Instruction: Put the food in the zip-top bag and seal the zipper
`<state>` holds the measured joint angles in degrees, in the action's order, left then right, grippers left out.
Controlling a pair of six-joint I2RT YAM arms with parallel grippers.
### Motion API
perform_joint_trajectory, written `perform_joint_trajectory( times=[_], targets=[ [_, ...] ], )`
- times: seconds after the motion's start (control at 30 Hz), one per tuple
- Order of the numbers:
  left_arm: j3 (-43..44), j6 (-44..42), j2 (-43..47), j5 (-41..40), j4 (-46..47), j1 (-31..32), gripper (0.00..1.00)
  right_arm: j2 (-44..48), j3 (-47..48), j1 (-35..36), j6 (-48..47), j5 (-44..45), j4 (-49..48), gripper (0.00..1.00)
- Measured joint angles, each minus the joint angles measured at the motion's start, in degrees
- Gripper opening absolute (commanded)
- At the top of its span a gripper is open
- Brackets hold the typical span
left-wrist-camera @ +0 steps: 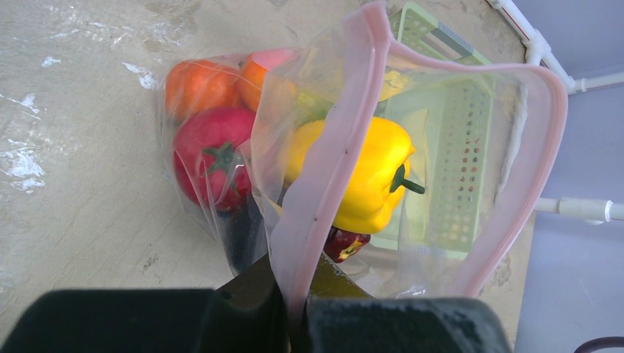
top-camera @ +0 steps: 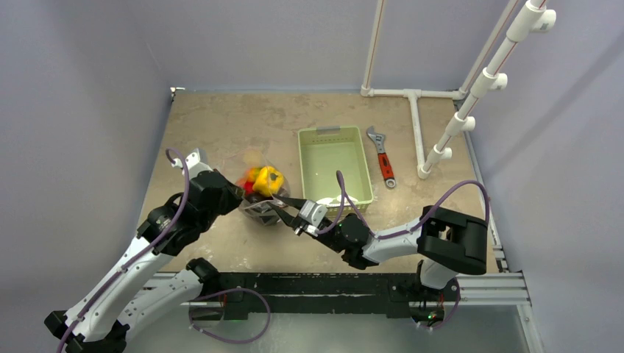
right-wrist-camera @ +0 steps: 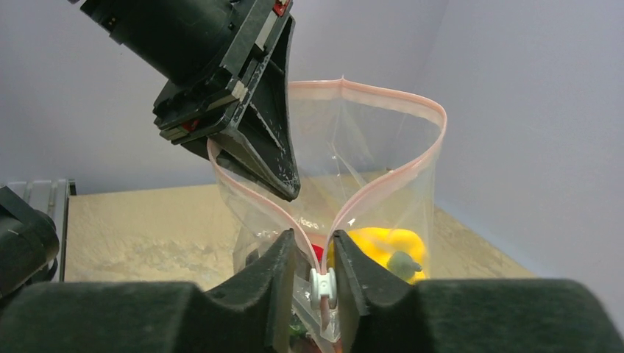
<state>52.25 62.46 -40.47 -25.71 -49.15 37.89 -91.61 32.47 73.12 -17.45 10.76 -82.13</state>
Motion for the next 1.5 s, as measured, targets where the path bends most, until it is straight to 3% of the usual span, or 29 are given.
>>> perform_joint_trajectory(
  times=[0.13, 0.27, 0.47, 0.57, 0.73, 0.9, 1.23, 1.5],
  targets=[
    [0.00, 0.07, 0.22, 0.02, -0.26, 0.00, 0.00, 0.00, 0.39, 0.00, -0.66, 0.00, 0.31, 0.00],
    [0.02, 0.07, 0.59, 0.07, -0.96, 0.00, 0.00, 0.00, 0.76, 0.00, -1.46, 0.02, 1.05, 0.00],
    [2.08, -0.81, 0.59, -0.22, -3.69, 0.00, 0.39, 1.95, 1.64, 0.00, -3.50, 0.02, 4.72, 0.00],
    [5.84, -2.97, 0.83, -1.27, -5.44, 0.00, 0.51, 4.55, 2.58, 0.00, -4.37, -0.07, 8.61, 0.00],
    [15.69, -8.96, 0.39, -3.06, -8.31, 0.00, 0.58, 8.98, 5.51, 0.00, -5.03, -1.66, 15.63, 0.00],
    [26.84, -20.96, -1.60, -1.36, -8.59, 0.00, 0.62, 12.59, 8.37, 0.00, -5.14, -4.92, 24.52, 0.00],
    [30.16, -43.23, -1.36, 18.58, -2.32, 0.00, 0.73, 17.97, 17.66, 0.00, -4.79, -11.87, 45.94, 0.00],
    [30.01, -52.98, -0.61, 36.57, 1.07, 0.00, 0.82, 24.02, 22.77, 0.00, -2.64, -16.65, 60.43, 0.00]
  ],
)
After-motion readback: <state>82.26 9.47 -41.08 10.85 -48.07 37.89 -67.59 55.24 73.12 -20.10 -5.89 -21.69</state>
